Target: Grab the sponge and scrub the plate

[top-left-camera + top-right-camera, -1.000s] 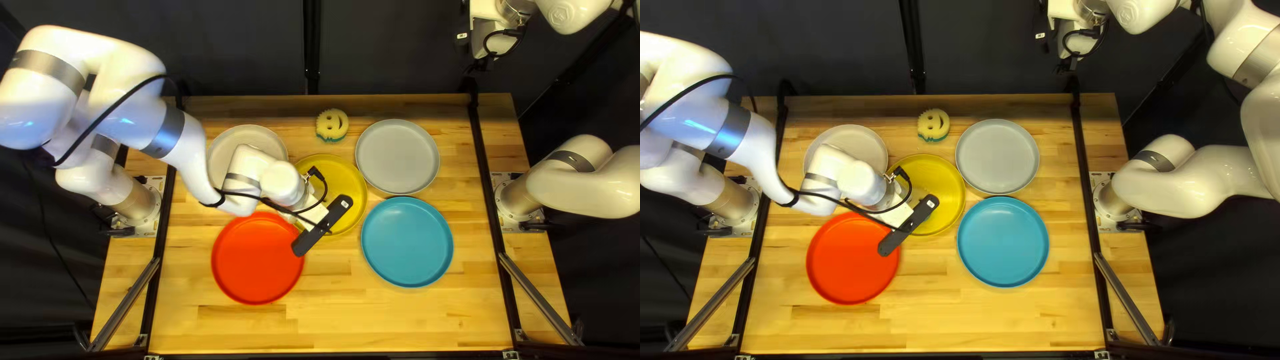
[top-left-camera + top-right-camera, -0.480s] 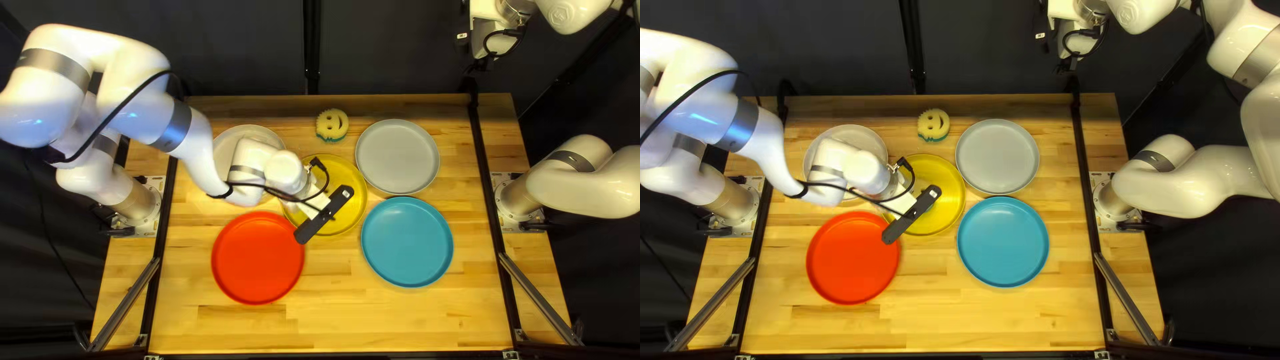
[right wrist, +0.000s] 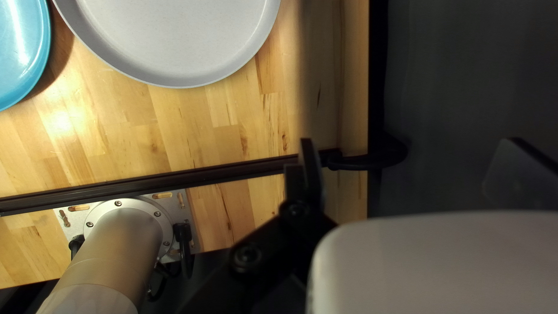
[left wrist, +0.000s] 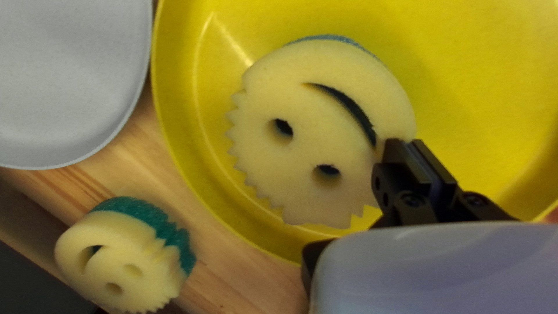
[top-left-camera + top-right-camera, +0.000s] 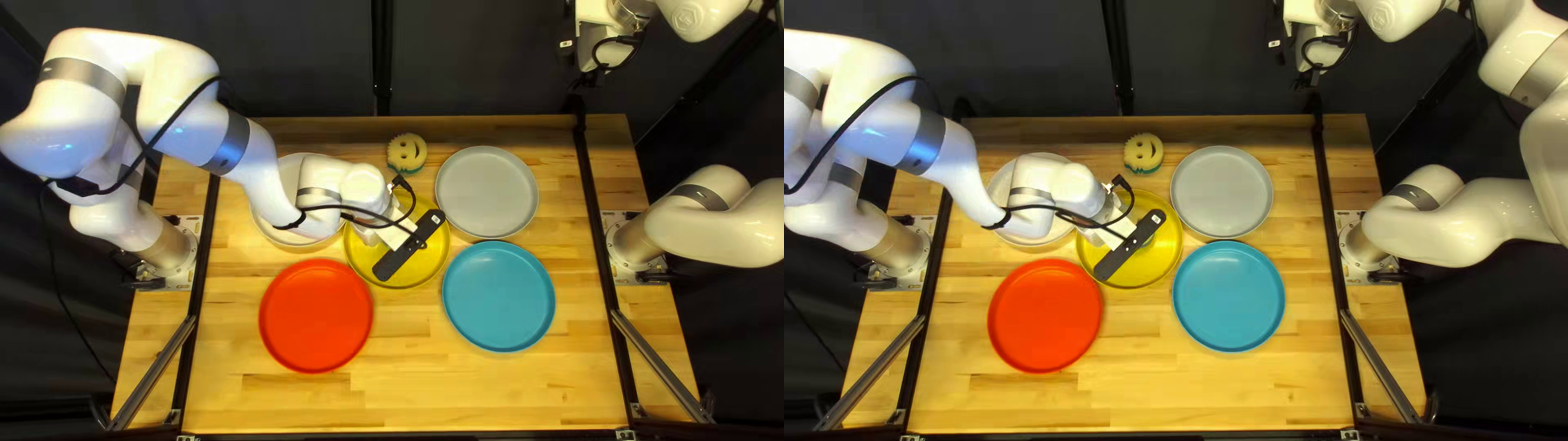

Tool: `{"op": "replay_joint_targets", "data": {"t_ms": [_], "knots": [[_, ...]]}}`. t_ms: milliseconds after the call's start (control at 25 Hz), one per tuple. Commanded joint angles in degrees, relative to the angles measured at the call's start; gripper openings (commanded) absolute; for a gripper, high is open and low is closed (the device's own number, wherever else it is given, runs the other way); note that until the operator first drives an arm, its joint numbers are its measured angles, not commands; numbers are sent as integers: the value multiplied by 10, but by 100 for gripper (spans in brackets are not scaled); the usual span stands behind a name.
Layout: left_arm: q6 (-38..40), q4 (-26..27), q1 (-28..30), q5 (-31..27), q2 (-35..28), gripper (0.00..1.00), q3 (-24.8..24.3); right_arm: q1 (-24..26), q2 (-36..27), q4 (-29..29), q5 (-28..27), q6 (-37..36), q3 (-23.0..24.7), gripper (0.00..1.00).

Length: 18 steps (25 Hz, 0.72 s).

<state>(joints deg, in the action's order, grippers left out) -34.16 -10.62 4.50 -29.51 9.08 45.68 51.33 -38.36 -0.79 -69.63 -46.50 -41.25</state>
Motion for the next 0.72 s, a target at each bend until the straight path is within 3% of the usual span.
{"op": "replay_joint_targets", "data": {"t_ms": [40,240,720], "knots": [[43,-19,31,0,-21,0,-25,0,0,0,0,0,0,100],[58,-25,45,4,-18,0,-31,0,0,0,0,0,0,100],[42,-42,43,-7,56,0,86,0,0,0,0,0,0,100]]}}
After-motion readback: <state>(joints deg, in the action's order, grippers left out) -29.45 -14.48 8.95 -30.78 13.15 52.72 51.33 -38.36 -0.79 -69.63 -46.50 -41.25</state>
